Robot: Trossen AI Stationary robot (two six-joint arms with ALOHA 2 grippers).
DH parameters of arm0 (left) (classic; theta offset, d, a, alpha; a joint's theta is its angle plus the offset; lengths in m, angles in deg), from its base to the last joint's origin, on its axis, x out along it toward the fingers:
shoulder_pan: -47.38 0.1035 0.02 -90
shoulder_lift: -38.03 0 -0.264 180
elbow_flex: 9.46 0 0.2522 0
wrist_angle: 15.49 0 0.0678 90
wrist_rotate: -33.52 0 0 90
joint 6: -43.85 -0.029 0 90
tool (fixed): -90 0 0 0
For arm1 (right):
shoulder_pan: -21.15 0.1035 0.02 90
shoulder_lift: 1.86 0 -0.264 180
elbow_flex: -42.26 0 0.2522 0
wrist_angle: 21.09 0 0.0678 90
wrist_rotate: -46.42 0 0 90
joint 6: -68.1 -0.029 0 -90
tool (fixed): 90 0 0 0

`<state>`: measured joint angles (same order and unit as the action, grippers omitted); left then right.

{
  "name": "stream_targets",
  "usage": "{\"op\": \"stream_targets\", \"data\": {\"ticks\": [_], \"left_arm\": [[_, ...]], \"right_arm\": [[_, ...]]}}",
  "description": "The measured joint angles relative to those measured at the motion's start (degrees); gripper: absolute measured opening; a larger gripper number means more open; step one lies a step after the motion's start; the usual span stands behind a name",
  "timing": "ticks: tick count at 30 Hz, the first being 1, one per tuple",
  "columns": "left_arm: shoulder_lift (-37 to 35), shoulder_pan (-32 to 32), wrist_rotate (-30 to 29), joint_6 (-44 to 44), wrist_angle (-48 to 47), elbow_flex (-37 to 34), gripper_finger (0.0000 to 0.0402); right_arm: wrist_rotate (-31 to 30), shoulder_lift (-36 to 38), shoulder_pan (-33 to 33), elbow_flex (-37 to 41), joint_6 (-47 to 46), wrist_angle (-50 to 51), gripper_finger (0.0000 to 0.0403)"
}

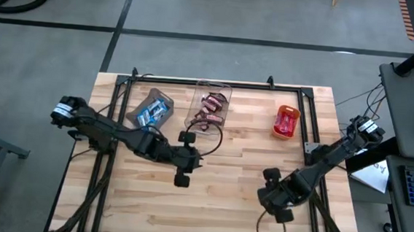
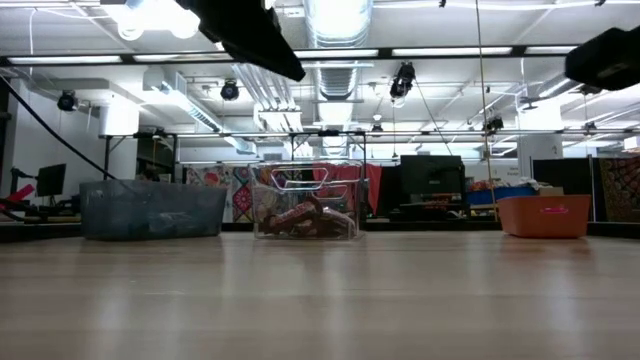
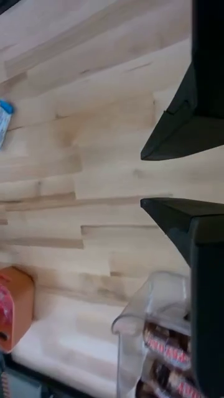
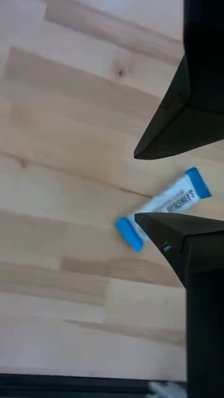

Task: Sort candy
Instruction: Put the blue chocolate into the black bin

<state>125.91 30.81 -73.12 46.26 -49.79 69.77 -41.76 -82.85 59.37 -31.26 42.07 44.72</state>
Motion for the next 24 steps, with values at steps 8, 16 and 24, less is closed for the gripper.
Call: {"op": "stream_targets", "data": {"ticks": [8, 16, 24], "left_arm": [[-0.07, -0.50, -1.46, 2.60, 4.01, -2.92, 0.0091], [-0.07, -0.50, -1.46, 2.60, 4.70, -2.97, 0.0091], [-0.07, -0.50, -1.46, 2.60, 4.80, -3.00, 0.0091]], "right_arm": [[-2.15, -1.65, 6.38, 2.71, -0.33, 0.57, 0.0141], [-2.15, -8.76, 8.46, 3.01, -1.86, 0.77, 0.0141], [0.12, -13.00, 8.41, 3.01, -2.49, 1.05, 0.0141]]}}
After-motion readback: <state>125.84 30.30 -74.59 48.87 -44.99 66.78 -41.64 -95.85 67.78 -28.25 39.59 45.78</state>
